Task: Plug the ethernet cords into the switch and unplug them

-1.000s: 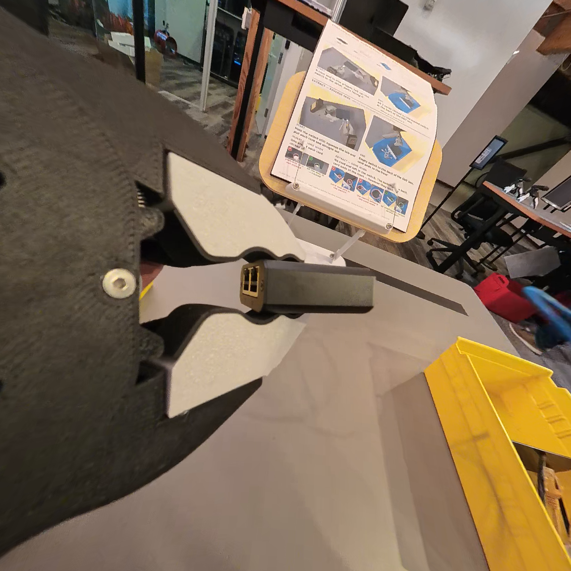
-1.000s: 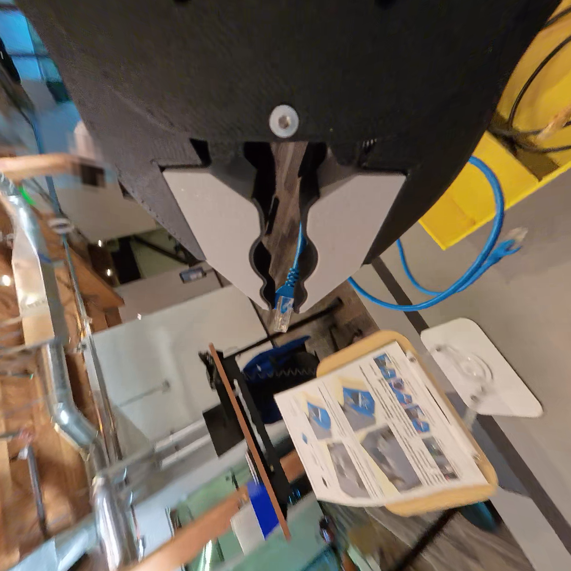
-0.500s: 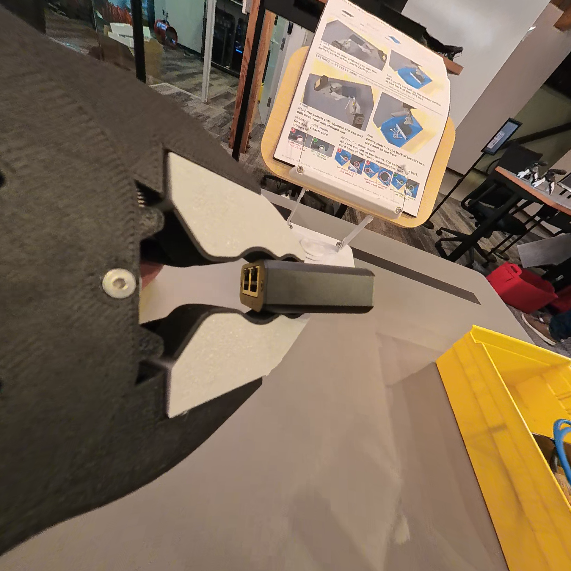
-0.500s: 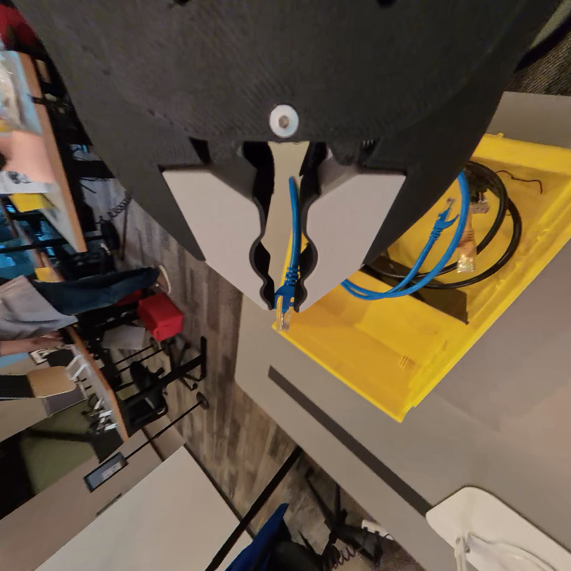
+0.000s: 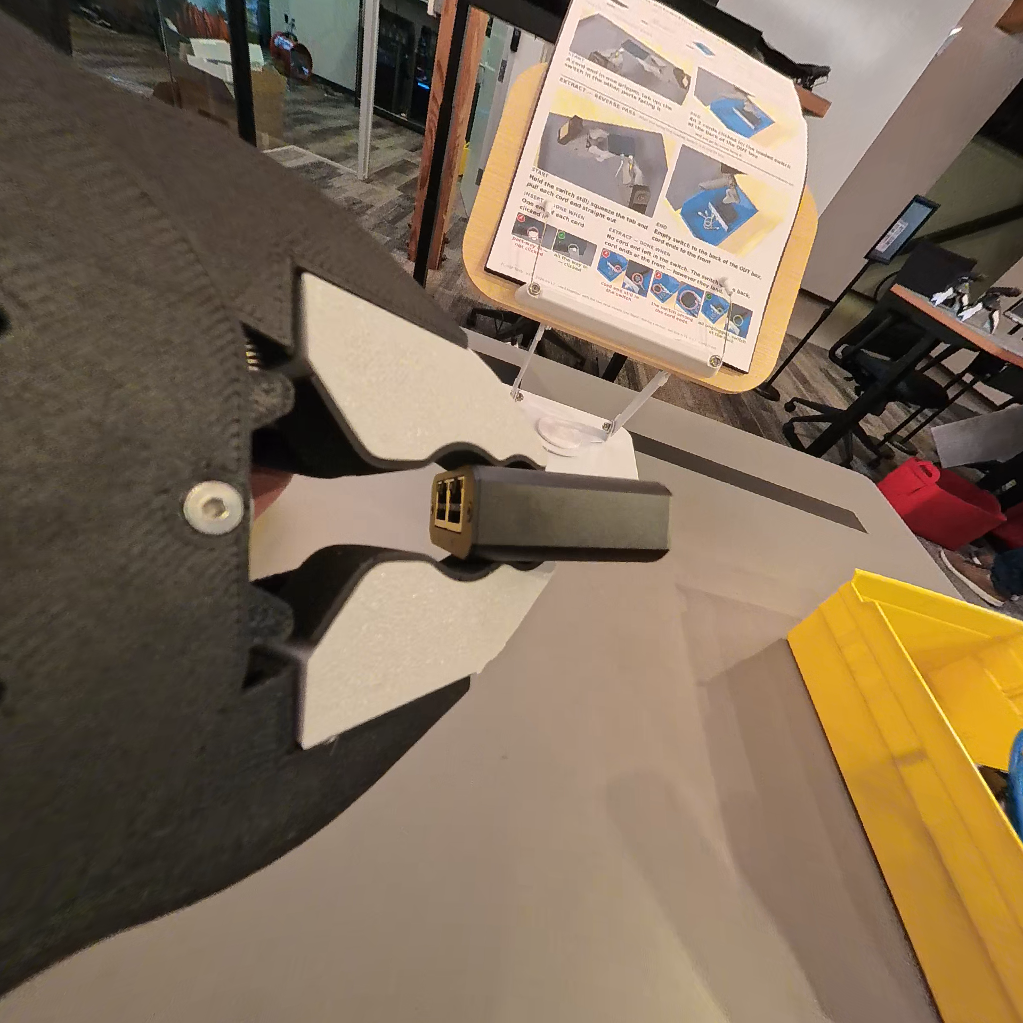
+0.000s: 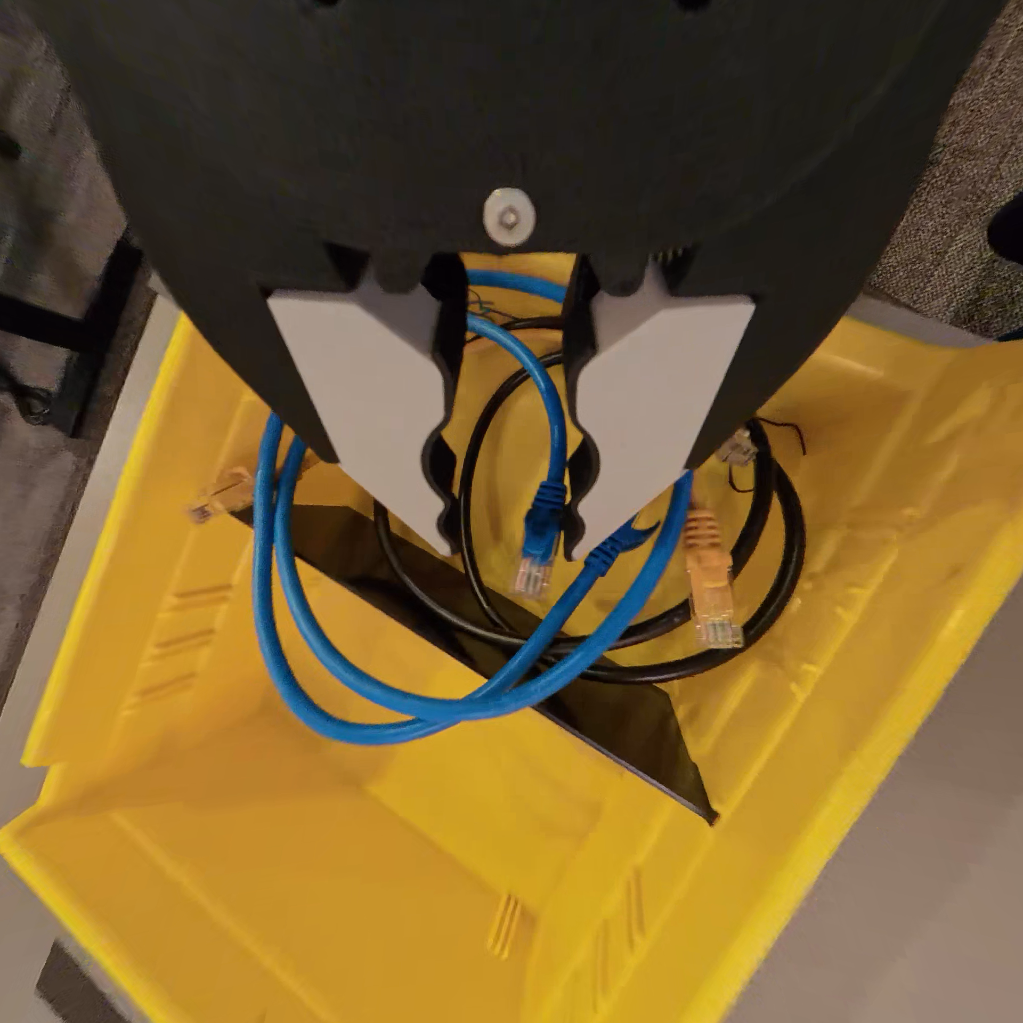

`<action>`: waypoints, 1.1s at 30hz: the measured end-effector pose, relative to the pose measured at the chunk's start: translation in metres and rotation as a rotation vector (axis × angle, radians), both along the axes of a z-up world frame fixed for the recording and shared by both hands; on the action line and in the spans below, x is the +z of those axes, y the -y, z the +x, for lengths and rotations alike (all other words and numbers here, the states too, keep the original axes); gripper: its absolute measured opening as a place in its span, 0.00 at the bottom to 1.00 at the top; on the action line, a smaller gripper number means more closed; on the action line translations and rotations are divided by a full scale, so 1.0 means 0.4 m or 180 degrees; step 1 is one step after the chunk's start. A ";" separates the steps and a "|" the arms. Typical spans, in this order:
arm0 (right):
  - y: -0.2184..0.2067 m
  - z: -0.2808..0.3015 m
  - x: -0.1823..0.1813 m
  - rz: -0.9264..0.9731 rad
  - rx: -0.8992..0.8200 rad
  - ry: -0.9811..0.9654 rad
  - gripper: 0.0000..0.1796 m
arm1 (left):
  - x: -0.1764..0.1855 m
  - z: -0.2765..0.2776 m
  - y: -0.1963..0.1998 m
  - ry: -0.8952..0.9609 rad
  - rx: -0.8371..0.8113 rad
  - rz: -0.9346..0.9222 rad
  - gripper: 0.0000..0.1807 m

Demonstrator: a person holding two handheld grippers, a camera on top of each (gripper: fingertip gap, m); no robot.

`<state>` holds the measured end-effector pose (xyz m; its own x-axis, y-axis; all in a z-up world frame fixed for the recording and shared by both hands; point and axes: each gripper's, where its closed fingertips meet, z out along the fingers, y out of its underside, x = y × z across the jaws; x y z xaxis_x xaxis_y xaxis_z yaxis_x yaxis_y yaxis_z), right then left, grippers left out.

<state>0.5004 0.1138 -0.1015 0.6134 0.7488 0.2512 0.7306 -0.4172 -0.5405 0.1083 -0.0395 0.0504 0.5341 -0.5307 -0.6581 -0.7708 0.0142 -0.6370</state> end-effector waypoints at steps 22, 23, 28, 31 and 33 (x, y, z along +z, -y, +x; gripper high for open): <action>0.444 -0.751 0.449 0.1744 0.3362 -0.0823 0.27 | -0.001 0.155 0.059 0.0295 -0.0503 -0.0198 0.14; 0.463 -0.782 0.443 0.1697 0.3494 -0.0866 0.26 | -0.002 0.163 0.065 0.0279 -0.0532 -0.0199 0.14; 0.494 -0.837 0.425 0.1603 0.3872 -0.0960 0.16 | -0.009 0.159 0.075 0.0220 -0.0563 -0.0251 0.14; 0.531 -0.825 0.451 0.1466 0.4065 -0.1272 0.15 | -0.007 0.161 0.080 0.0266 -0.0637 -0.0321 0.14; 0.529 -0.823 0.468 0.1497 0.4038 -0.1340 0.17 | -0.006 0.165 0.078 0.0248 -0.0659 -0.0308 0.14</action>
<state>0.1713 -0.0978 0.0856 -0.3117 0.7388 0.5975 0.2196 0.6679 -0.7111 0.1741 -0.0708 0.0480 0.4546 -0.6927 -0.5599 -0.7063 0.1027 -0.7004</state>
